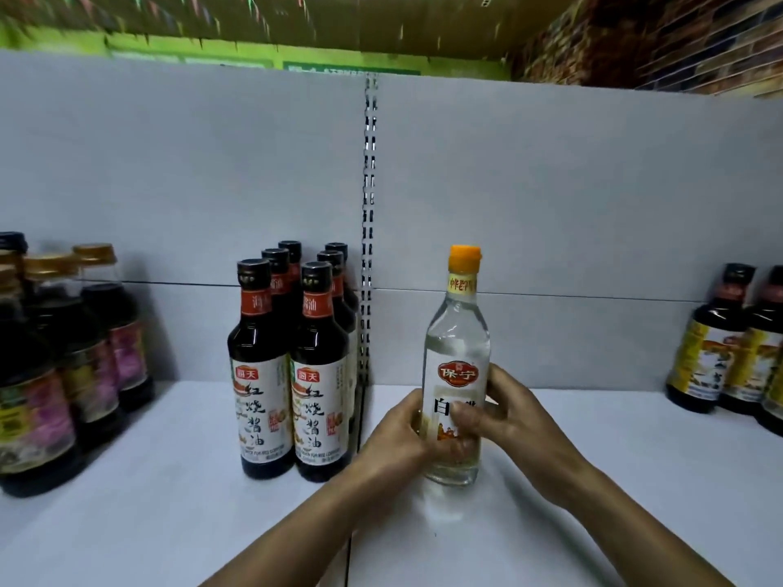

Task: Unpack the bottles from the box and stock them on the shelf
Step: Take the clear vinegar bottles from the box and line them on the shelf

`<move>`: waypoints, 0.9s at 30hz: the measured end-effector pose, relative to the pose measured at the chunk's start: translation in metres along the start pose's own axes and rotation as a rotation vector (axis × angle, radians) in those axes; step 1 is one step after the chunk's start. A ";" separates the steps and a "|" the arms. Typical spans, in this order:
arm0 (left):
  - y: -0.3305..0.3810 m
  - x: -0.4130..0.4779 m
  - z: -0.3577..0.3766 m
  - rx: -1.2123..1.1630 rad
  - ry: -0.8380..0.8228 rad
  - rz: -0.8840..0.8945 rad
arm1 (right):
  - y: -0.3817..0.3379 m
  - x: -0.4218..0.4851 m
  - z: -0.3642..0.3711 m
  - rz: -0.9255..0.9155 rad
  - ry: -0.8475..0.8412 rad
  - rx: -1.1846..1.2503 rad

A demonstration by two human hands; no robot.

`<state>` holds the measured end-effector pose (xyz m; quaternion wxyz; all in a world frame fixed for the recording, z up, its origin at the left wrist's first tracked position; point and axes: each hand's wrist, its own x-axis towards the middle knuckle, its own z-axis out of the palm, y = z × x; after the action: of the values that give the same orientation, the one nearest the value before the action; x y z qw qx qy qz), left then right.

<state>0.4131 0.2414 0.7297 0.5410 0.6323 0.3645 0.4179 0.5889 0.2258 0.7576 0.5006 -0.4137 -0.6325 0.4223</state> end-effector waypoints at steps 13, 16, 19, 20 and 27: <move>-0.017 0.036 -0.012 0.079 0.134 -0.033 | 0.031 0.054 -0.006 0.009 -0.127 0.043; -0.017 0.046 -0.015 0.098 0.167 -0.034 | 0.038 0.065 -0.003 0.004 -0.138 0.046; -0.019 0.055 -0.015 0.107 0.198 -0.015 | 0.044 0.077 0.001 0.009 -0.137 0.086; -0.022 0.057 -0.016 0.109 0.222 -0.010 | 0.046 0.081 0.003 0.015 -0.138 0.095; -0.046 0.063 -0.013 0.313 0.448 0.053 | 0.050 0.107 0.011 0.046 -0.151 0.103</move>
<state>0.4250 0.3109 0.6931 0.3315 0.6093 0.5186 0.5000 0.5665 0.3408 0.7390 0.4622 -0.3690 -0.6361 0.4956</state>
